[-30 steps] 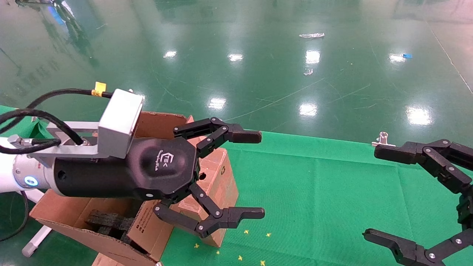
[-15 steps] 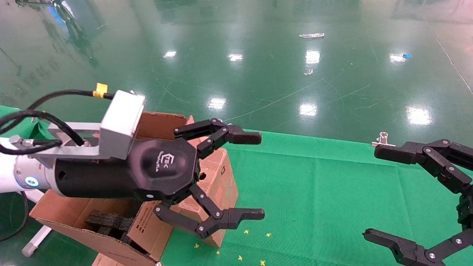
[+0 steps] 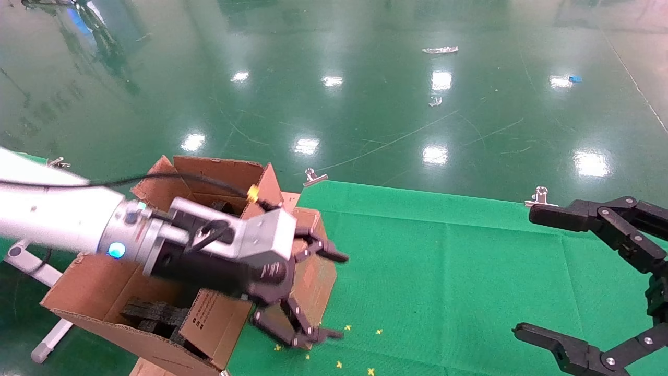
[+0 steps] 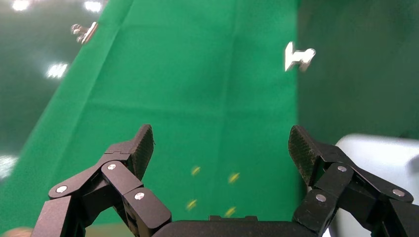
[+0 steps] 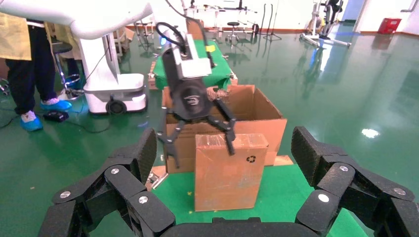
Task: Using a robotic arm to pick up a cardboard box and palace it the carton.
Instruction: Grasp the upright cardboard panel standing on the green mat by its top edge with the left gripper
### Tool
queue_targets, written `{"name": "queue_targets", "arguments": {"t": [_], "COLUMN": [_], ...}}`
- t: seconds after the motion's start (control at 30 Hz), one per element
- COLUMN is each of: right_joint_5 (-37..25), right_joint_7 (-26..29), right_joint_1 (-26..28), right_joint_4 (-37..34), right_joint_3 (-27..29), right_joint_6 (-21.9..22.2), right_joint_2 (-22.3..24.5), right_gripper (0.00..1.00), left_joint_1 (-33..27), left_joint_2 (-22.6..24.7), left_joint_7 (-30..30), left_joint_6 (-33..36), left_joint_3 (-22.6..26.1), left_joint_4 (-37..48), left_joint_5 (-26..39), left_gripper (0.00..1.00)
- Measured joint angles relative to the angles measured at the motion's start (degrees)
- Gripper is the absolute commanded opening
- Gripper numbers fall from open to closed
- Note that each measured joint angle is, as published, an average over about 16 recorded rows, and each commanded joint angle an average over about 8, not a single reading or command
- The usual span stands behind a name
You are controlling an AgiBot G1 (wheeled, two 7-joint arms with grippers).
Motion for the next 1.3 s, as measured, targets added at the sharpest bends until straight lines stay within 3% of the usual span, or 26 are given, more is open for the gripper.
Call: {"name": "queue_targets", "arguments": {"t": [0.3,0.6,1.07,1.3], "right_joint_5": [0.03,0.05,0.09,0.11], "right_joint_7": [-0.02,-0.04,-0.07,-0.08], "right_joint_1": [0.01,0.02,0.03,0.04], "right_joint_4": [0.00,0.00,0.00,0.00], "right_joint_3": [-0.04,-0.08,-0.14,-0.16], "right_joint_6": [0.02,0.03,0.06,0.07], "right_joint_2": [0.02,0.03,0.06,0.07], "right_gripper": [1.00,1.00,1.00,1.00], "left_joint_1": [-16.81,-28.43,-37.68,-39.37], "left_joint_2": [2.67,6.66,12.07,12.57], "left_joint_7": [-0.51,0.05,4.57,-0.86], "left_joint_6": [1.16,1.30,1.19,0.99], "left_joint_3": [14.19,29.81,49.11,53.45], "left_joint_4": [2.24,9.78,20.44,28.17], "left_joint_5": [12.70,17.48,8.05,-1.05], "left_gripper": [1.00,1.00,1.00,1.00]}}
